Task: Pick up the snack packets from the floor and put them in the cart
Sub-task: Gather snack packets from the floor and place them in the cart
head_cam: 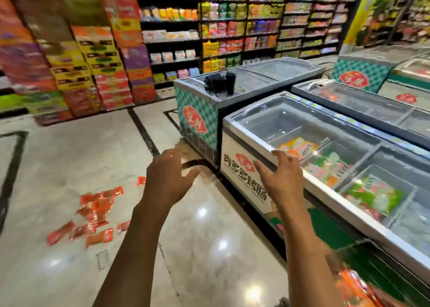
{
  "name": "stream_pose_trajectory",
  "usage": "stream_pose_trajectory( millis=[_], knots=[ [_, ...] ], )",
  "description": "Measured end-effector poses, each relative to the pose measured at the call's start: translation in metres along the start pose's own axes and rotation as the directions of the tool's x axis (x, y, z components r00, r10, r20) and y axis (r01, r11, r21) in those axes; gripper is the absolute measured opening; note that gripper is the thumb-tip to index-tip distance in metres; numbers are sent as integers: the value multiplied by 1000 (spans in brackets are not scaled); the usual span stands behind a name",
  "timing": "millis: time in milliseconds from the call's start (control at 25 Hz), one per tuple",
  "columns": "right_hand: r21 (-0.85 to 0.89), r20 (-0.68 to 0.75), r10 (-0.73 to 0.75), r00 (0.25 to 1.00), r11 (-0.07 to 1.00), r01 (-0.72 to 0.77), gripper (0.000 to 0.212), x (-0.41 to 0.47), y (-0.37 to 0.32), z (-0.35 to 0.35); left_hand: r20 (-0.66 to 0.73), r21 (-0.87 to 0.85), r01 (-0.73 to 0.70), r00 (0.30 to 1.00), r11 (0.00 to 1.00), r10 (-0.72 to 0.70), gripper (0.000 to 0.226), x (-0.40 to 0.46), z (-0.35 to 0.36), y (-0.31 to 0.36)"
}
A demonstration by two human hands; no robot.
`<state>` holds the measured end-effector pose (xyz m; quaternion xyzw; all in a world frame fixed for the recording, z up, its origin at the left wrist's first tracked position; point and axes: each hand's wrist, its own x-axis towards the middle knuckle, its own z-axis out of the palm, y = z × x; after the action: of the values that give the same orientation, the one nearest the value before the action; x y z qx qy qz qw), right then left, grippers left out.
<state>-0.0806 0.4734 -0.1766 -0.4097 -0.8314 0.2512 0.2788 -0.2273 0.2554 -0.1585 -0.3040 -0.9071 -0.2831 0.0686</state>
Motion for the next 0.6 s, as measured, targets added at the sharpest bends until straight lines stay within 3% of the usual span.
stream_pose_trajectory(
  millis=[120,240,600],
  knots=[
    [72,118,-166,979,985,159,64,-11,-56,64,-76,81,249,967,965,-243,57,-35,-30,-69],
    [109,257,-261,930,965,241,61,-41,-108,121,-146,110,407,909,907,-390,57,-67,-56,-129],
    [235,417,-450,790,893,384,62,-78,-258,271,-293,51,581,786,812,-544,58,-56,-127,-297]
  ],
)
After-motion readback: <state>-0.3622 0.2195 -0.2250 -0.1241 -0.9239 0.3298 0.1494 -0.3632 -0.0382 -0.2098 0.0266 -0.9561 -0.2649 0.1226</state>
